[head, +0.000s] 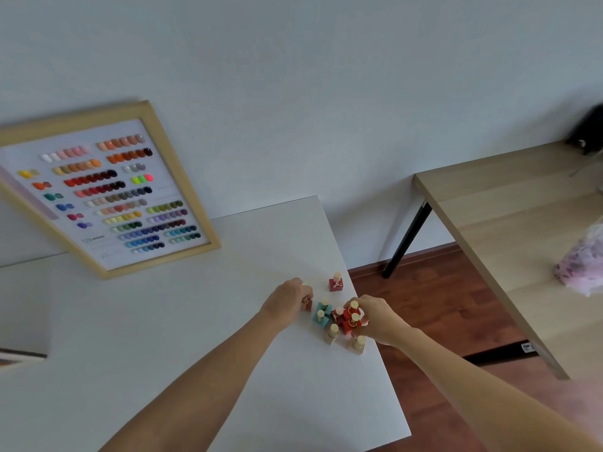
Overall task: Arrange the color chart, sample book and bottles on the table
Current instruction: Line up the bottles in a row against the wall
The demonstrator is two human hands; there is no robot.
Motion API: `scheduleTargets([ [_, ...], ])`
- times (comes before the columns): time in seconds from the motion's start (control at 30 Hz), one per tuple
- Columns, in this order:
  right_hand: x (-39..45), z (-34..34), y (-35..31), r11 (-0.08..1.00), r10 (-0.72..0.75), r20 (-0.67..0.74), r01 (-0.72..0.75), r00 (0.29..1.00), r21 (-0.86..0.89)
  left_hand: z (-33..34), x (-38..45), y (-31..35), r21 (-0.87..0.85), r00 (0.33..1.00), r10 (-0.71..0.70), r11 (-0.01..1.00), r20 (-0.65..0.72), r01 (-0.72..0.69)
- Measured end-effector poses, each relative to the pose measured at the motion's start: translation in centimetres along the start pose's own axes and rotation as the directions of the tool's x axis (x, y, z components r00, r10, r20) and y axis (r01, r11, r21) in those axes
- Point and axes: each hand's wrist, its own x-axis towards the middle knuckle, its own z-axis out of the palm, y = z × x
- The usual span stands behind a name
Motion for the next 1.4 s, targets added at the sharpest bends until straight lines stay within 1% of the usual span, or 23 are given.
scheduleTargets([
  [0.2, -0.1, 0.0, 0.7, 0.998, -0.052, -0.004, 0.052, 0.999, -0.030, -0.3, 0.0, -0.4, -0.003, 1.000, -0.005, 1.000, 0.007, 0.005],
  [0.33, -0.6, -0.9, 1.2, 0.998, -0.056, -0.016, 0.056, 0.998, 0.001, -0.6, 0.3, -1.0, -0.035, 1.000, -0.010, 0.999, 0.025, 0.011],
  [0.4, -0.8, -1.9, 1.5, 0.996, -0.050, -0.061, 0.054, 0.997, 0.067, -0.9, 0.5, -1.4, -0.056, 1.000, -0.019, 0.998, 0.023, 0.020],
  [0.5, -0.3, -3.9, 1.4, 0.986, -0.041, -0.164, 0.066, 0.986, 0.152, -1.9, 1.2, -2.1, -0.072, 0.999, -0.039, 0.997, 0.004, 0.039],
  [0.6, 1.4, -6.0, 0.5, 0.983, -0.029, -0.254, 0.074, 0.967, 0.169, -3.2, 2.3, -2.7, -0.057, 0.998, -0.064, 0.996, -0.017, 0.063],
  [0.67, 3.1, -7.1, -0.5, 0.983, -0.031, -0.272, 0.078, 0.962, 0.165, -3.9, 3.4, -3.2, -0.043, 0.997, -0.077, 0.996, -0.030, 0.076],
  [0.83, 8.3, -8.2, -2.9, 0.987, -0.033, -0.230, 0.068, 0.973, 0.145, -4.9, 6.1, -4.0, -0.007, 0.994, -0.111, 0.994, -0.015, 0.111],
  [1.03, 13.4, -8.0, -4.6, 0.994, -0.089, -0.141, 0.098, 0.986, 0.056, -4.7, 8.9, -4.8, 0.008, 0.993, -0.115, 0.993, -0.034, 0.115],
  [1.2, 15.4, -7.5, -4.4, 0.993, -0.114, -0.070, 0.114, 0.991, -0.014, -4.1, 10.2, -5.2, -0.031, 0.995, -0.059, 0.998, -0.085, 0.056],
  [1.3, 15.8, -7.1, -3.9, 0.993, -0.116, -0.043, 0.116, 0.992, -0.015, -3.4, 10.3, -5.3, -0.034, 0.990, -0.023, 0.999, -0.137, 0.018],
  [1.4, 15.9, -6.9, -3.4, 0.993, -0.107, -0.054, 0.109, 0.993, 0.036, -2.7, 10.0, -5.4, 0.005, 0.984, -0.006, 1.000, -0.177, 0.007],
])
